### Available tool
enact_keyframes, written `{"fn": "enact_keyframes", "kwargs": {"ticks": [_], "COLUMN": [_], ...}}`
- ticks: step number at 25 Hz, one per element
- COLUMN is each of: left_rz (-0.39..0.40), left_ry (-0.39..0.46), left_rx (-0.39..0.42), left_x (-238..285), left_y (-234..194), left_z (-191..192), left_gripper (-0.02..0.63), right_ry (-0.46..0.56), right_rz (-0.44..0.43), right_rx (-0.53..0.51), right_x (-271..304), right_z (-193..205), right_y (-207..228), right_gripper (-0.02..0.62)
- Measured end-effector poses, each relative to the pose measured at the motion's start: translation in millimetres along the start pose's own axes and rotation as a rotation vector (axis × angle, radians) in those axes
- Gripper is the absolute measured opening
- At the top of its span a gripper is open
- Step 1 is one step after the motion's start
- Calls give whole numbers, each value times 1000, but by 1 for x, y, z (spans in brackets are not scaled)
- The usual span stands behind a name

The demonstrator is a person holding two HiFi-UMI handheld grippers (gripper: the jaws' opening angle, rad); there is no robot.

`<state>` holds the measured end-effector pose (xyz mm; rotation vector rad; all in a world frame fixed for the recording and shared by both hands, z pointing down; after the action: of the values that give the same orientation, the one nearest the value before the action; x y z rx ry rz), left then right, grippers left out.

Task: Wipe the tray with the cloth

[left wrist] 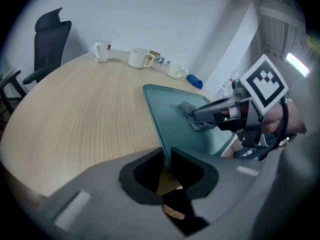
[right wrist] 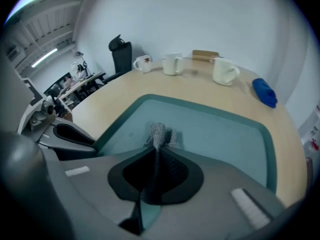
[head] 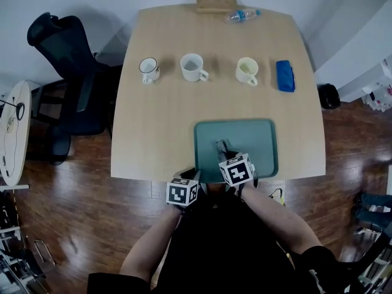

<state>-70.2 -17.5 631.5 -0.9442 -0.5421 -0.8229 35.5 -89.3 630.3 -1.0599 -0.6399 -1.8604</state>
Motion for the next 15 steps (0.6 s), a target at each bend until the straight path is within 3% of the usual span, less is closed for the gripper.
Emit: {"fn": "enact_keyframes", "kwargs": {"ticks": [4, 8, 11, 15], "left_rz": [0, 27, 38, 20], "left_ry": [-4, -8, -12, 3], "left_rx": [26, 29, 30, 39], "left_x": [1, -1, 0, 1], "left_y": [0, 1, 1, -1], "left_z": [8, 10, 9, 8], "left_gripper": [55, 57, 58, 57], "right_ry": [10, -6, -10, -18], "right_rz": [-56, -90, -70, 40], "right_rx": [-147, -194, -190, -86], "right_x": [7, 7, 4, -9], "right_z": [-10, -8, -1, 24], "right_y": [-63, -88, -71, 1], "right_gripper": [26, 26, 26, 26]}}
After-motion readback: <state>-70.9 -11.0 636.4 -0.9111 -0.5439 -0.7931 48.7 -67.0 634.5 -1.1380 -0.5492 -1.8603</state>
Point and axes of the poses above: the fingertips, and each gripper's own axes: x forward along the fingers, y to its right, z out of its underside, the point moved 2 cm from there along -x, backward along the fingers, and after that the axes turned 8 degrees about z, right-handed, at the moved point
